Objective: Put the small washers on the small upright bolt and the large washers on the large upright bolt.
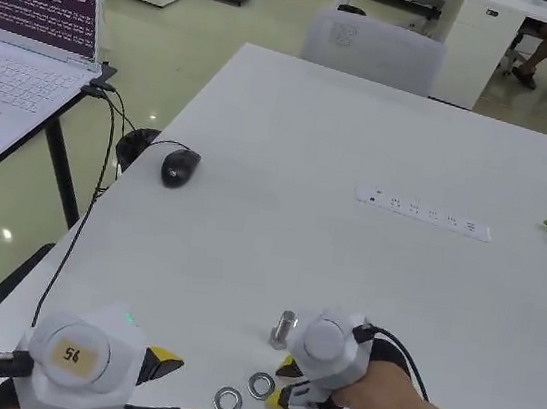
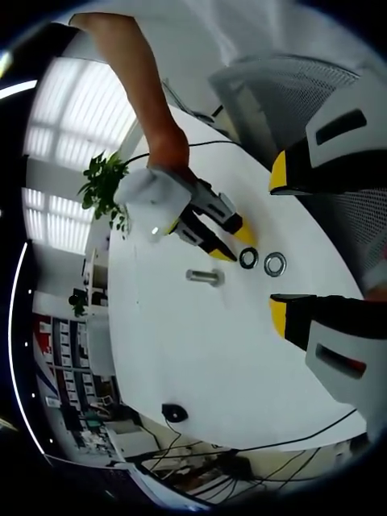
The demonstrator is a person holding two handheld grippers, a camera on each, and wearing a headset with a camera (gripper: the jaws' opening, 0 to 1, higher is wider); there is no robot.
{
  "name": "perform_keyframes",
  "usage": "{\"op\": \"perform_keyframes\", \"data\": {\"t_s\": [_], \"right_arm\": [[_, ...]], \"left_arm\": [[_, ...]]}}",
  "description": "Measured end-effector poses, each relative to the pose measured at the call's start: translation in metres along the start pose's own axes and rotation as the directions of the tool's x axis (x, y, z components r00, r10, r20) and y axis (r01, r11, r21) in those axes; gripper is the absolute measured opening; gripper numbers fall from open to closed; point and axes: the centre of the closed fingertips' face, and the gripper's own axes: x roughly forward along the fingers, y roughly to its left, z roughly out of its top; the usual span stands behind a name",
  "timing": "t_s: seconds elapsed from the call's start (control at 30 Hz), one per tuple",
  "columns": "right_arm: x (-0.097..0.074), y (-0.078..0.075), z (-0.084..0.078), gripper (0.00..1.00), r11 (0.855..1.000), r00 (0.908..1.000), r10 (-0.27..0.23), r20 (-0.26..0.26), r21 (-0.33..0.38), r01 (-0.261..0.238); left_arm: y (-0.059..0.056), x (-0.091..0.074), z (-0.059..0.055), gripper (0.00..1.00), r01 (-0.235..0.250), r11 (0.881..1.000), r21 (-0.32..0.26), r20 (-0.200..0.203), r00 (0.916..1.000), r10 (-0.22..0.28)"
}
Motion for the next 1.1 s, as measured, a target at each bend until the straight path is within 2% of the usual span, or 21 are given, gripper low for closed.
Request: {"op": "perform_keyframes", "data": {"t_s": [0.07,0.1,0.13,0.53,0.97,1.07,1.1], "right_arm": [[0.002,0.001,0.004,0.28,1.0,1.0,0.003,-0.001,-0.024,-0.003],[0.003,0.0,0.005,0.28,0.997,0.9999,0.005,-0.013,-0.075,-0.006],[0.003,0.003,0.005,0.28,0.998,0.9999,0.011,-0.012,-0.062,-0.011],[0.003,0.003,0.003,0.24,0.992,0.9984,0.033,-0.046,-0.119,-0.038],[-0.004,0.003,-0.005,0.23,0.997,0.9996,0.01,-0.026,-0.072,-0.012],[-0.005,0.006,-0.007,0.23,0.997,0.9989,0.021,-0.042,-0.07,-0.024],[-0.004,0.008,-0.009,0.24,0.997,0.9978,0.038,-0.053,-0.07,-0.042]], "left_arm": [[-0.001,0.0,0.001,0.48,0.001,1.0,0.002,0.0,1.0,-0.001],[-0.001,0.0,0.002,0.48,0.001,1.0,0.004,0.0,1.0,-0.001],[-0.001,0.0,0.002,0.48,0.001,1.0,0.003,0.002,1.0,-0.001],[-0.002,0.002,0.003,0.48,0.008,1.0,0.006,0.0,1.0,-0.008],[0.003,-0.002,-0.001,0.48,-0.008,1.0,-0.003,0.0,1.0,0.008],[0.004,-0.002,-0.001,0.48,-0.009,1.0,-0.004,0.0,1.0,0.009],[0.003,-0.003,-0.001,0.48,-0.008,1.0,-0.004,-0.001,1.0,0.008]]}}
